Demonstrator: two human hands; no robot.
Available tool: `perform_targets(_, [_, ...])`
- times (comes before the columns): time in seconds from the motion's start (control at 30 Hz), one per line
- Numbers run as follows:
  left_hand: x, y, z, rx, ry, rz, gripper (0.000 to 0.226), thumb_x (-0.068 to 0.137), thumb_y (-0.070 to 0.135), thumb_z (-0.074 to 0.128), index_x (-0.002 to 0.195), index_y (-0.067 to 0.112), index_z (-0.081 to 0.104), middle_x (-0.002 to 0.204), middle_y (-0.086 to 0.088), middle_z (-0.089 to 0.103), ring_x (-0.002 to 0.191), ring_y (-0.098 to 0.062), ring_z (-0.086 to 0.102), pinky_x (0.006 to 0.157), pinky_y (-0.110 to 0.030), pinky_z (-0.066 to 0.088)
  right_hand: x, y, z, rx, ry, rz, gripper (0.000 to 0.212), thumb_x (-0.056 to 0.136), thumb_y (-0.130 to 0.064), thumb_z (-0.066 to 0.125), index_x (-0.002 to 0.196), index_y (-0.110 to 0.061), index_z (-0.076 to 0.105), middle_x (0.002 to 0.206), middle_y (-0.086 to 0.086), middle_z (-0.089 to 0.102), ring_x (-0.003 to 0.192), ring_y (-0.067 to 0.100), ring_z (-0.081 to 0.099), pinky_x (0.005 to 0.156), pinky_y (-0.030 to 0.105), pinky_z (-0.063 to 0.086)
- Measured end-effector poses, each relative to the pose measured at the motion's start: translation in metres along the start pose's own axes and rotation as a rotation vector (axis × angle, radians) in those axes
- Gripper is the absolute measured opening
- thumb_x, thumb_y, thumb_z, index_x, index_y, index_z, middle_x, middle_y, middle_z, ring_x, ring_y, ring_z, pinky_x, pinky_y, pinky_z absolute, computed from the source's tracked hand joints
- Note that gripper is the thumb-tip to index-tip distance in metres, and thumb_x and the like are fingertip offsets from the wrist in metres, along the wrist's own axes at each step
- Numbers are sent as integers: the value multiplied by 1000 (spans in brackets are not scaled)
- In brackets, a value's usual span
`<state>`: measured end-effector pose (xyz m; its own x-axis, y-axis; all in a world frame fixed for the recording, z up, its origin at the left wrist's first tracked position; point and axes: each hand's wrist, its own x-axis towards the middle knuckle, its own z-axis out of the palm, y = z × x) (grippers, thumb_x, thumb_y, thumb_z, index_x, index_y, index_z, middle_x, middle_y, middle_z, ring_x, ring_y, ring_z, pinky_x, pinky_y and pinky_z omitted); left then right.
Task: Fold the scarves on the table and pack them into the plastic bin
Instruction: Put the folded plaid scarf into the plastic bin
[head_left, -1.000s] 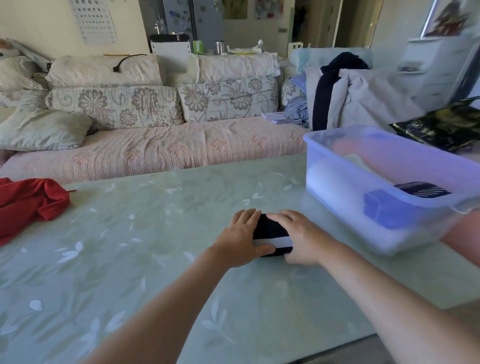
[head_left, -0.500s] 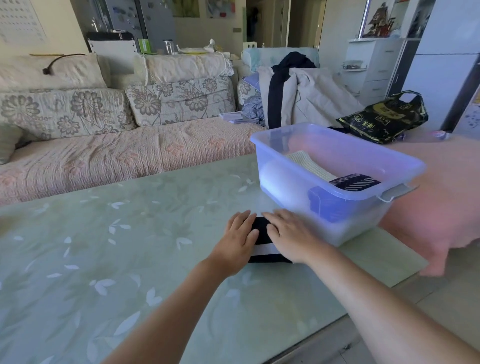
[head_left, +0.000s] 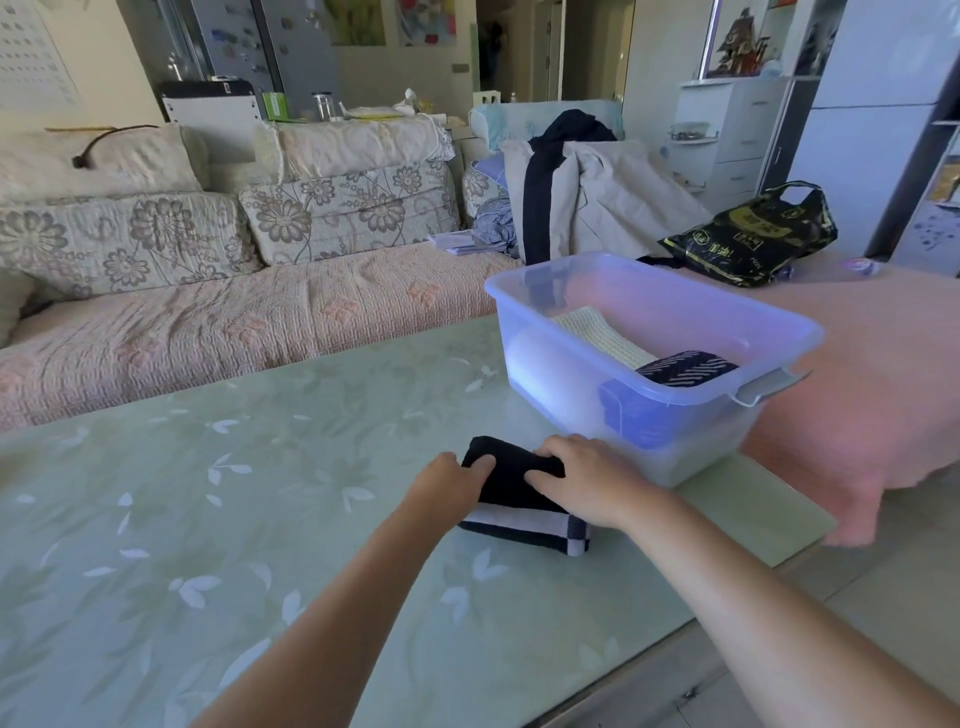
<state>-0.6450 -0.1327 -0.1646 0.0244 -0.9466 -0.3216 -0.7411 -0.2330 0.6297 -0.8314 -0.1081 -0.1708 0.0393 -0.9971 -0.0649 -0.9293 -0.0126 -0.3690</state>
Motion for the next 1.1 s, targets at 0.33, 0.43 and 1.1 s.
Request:
perform_targets(0.33, [9, -5, -25, -343, -358, -99, 35, 77, 29, 73, 107, 11, 66, 100, -5, 75, 98, -22, 70, 91, -36, 56, -15, 8, 9, 134, 72, -190, 43, 91, -46, 59, 132, -39, 47, 126, -12, 48, 123, 12, 41, 103, 29, 39])
perform_targets(0.43, [3, -10, -23, -364, -411, -17, 41, 70, 26, 74, 108, 13, 67, 103, -3, 75, 100, -19, 68, 86, -31, 54, -17, 5, 7, 108, 104, -282, 48, 88, -43, 63, 133, -39, 47, 127, -17, 46, 123, 7, 42, 101, 27, 40])
perform_targets(1.1, [-43, -73, -8, 270, 285, 1020, 57, 64, 27, 72, 114, 18, 47, 109, 9, 44, 98, -14, 46, 79, -33, 47, -16, -25, 14, -429, 258, -512, 92, 59, -67, 64, 141, -29, 46, 114, -2, 53, 110, 22, 53, 120, 54, 12])
